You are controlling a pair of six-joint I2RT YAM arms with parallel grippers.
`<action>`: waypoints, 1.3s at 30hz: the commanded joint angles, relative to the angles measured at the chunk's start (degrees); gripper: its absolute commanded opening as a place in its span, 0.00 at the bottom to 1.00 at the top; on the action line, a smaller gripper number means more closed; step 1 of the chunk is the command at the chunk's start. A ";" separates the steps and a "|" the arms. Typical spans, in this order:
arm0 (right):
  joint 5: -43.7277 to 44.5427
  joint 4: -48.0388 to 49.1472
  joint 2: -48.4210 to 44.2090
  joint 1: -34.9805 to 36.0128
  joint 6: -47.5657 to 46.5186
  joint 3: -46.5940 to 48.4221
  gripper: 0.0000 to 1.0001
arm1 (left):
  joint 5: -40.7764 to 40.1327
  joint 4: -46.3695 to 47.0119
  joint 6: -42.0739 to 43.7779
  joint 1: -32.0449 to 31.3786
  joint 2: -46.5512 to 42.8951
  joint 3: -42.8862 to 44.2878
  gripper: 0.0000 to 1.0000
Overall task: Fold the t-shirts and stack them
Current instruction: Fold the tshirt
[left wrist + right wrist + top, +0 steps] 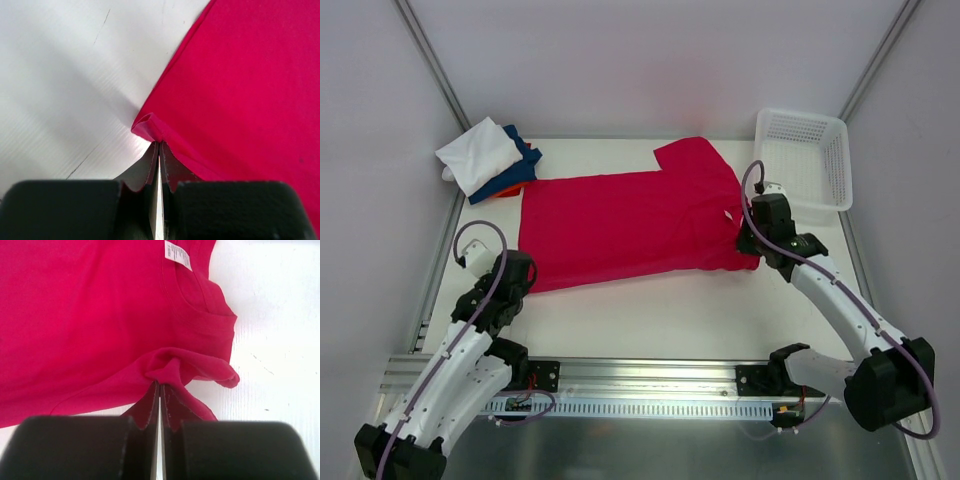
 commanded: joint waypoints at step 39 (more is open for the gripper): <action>-0.46 10.04 28.05 -3.55 -2.91 16.09 0.00 | -0.57 31.27 14.55 6.48 35.60 7.37 0.00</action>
